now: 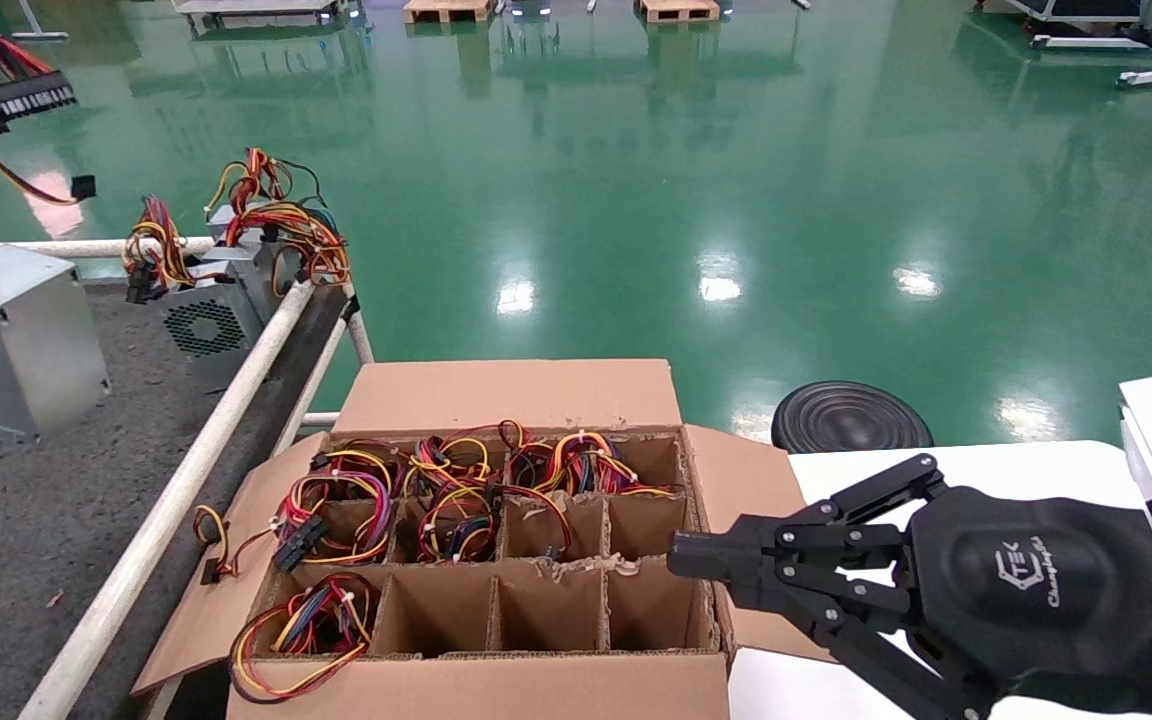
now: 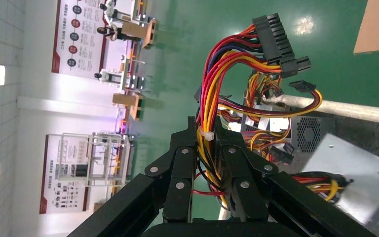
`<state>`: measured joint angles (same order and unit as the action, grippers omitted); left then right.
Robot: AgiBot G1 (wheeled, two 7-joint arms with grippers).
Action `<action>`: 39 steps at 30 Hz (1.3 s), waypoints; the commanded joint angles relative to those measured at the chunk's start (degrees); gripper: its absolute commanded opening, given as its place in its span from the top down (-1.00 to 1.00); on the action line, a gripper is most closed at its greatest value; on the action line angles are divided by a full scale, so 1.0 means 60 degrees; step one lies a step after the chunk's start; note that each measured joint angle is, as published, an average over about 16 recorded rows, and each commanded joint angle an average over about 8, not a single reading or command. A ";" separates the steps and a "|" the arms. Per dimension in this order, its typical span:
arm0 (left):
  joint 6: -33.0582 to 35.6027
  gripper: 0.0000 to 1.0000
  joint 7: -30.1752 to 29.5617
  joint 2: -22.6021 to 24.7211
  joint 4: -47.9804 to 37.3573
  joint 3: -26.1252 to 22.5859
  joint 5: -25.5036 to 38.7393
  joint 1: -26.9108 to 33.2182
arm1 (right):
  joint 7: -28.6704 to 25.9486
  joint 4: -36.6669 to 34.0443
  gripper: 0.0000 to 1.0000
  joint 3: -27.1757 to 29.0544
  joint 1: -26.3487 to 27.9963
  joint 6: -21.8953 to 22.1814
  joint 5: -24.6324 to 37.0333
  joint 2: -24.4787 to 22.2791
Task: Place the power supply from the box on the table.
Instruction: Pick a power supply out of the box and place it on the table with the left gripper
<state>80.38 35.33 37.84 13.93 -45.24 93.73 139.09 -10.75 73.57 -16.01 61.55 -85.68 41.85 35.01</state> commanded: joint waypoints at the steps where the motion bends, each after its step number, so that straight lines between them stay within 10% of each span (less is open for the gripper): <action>1: 0.0008 1.00 0.0016 -0.0012 -0.0062 -0.0021 0.0026 0.0013 | 0.0000 0.0000 1.00 0.0000 0.0000 0.0000 0.0000 0.0000; 39: 0.0218 1.00 0.0122 -0.0896 -0.0988 -0.0178 0.0114 -0.0280 | 0.0000 0.0000 1.00 0.0000 0.0000 0.0000 0.0000 0.0000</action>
<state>81.70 36.07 32.50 7.96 -46.29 94.36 137.24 -10.75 73.57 -16.01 61.55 -85.68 41.85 35.01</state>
